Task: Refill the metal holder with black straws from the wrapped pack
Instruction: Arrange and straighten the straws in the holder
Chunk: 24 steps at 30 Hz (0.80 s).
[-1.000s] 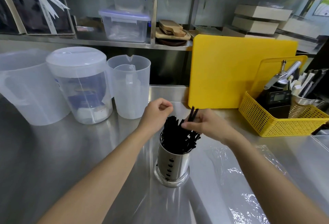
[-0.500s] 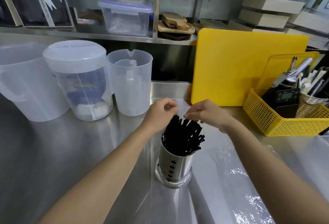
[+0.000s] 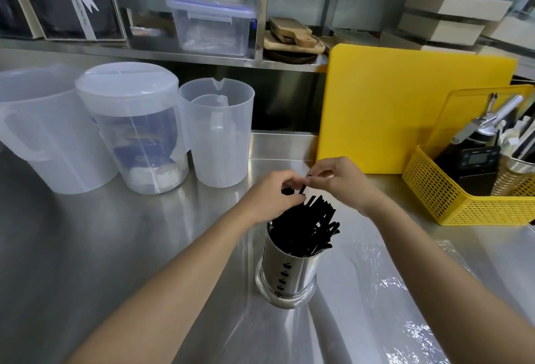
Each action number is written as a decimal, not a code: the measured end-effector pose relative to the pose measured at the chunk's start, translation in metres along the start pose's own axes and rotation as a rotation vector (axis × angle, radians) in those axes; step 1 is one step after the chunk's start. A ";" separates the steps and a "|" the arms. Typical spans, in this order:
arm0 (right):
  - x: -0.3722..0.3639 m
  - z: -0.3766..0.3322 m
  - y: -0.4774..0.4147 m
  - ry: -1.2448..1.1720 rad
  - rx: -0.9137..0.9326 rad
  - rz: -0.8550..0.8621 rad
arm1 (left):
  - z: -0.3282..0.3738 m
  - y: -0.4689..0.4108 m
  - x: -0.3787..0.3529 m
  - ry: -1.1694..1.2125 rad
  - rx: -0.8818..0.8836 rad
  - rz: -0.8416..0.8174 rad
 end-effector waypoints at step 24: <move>0.016 -0.033 0.026 -0.085 0.266 0.033 | -0.002 0.009 0.086 1.043 0.103 0.611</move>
Point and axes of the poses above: each hand's wrist, its own y-axis away from the middle knuckle, its own x-axis out of the back of the hand, z = x × y, the point moved 9 cm from there along -y, towards the middle knuckle, and after that the axes turned 13 degrees about y, right-handed, at the moved point
